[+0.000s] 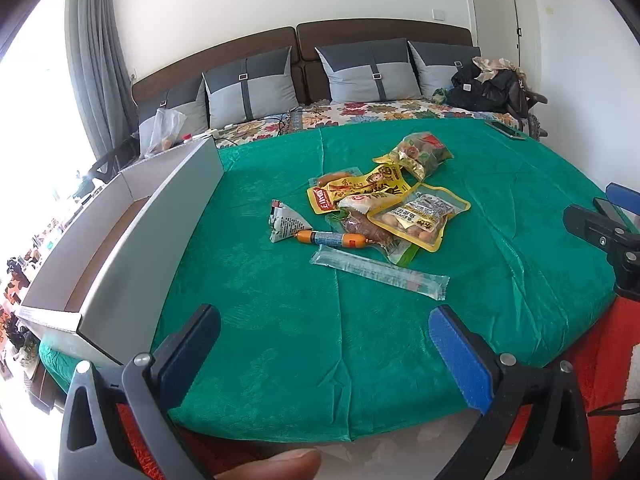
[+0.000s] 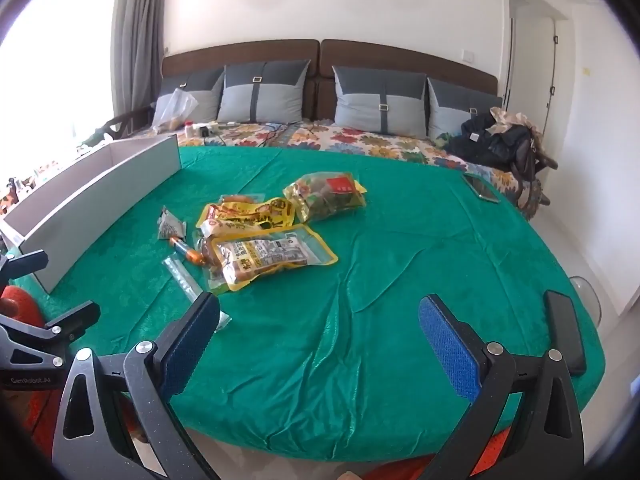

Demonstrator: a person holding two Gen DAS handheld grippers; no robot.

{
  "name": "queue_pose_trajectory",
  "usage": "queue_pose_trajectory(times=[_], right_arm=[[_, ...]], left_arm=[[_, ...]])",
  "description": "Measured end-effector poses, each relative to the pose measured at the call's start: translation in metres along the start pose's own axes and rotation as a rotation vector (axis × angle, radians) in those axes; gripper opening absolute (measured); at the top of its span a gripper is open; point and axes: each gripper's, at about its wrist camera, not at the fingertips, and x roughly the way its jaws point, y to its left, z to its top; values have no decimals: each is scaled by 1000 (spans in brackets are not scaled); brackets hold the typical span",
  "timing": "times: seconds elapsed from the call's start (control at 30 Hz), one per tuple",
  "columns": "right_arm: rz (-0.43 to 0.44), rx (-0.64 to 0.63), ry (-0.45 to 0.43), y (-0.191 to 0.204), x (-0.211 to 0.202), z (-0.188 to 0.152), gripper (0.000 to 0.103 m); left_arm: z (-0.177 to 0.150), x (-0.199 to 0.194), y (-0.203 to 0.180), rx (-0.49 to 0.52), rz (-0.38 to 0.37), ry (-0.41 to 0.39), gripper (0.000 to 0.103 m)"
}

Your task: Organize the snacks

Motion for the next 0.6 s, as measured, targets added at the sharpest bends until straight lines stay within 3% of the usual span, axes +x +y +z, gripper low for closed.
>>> queue_pose_trajectory(times=[0.6], right_arm=[[-6, 23, 13, -5, 4, -1, 101]], left_arm=[[0, 6, 22, -80, 70, 14, 103]])
